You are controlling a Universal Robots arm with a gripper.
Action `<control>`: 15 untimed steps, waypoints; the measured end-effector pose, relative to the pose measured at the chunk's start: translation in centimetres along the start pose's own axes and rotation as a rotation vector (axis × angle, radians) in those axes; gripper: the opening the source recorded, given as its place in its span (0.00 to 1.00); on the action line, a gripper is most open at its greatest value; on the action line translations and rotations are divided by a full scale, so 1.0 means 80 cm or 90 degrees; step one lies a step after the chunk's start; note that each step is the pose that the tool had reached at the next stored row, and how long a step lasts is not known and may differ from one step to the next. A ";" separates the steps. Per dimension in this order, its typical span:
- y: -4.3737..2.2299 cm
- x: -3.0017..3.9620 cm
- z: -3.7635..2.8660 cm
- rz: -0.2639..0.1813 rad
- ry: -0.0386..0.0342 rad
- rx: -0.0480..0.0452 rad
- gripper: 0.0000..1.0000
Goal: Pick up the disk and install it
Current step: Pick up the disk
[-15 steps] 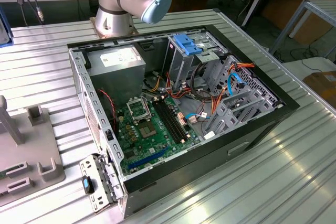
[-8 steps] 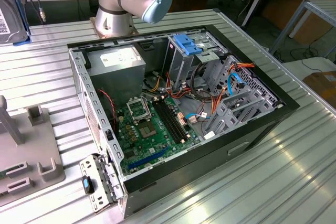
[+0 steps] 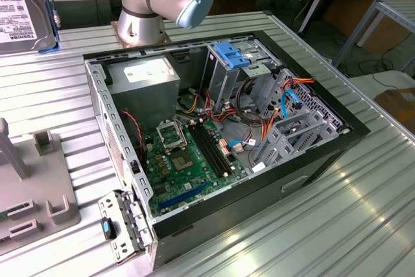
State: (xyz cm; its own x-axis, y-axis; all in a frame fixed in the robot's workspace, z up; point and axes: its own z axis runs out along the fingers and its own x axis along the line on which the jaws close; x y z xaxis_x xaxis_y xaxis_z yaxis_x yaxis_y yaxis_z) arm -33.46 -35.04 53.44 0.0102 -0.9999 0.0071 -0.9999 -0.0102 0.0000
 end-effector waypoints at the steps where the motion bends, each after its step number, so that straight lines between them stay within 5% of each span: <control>1: -0.0030 0.0001 0.0000 0.000 0.0000 0.0000 0.37; 12: -0.0311 0.0003 0.0000 0.000 0.0000 0.0000 0.37; 15: -0.0447 0.0005 0.0000 0.000 0.0000 0.0000 0.37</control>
State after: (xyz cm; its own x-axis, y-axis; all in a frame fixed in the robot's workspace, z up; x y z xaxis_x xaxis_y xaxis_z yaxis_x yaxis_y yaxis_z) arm -29.89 -35.04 53.44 0.0102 -0.9999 0.0072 -0.9999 -0.0102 0.0001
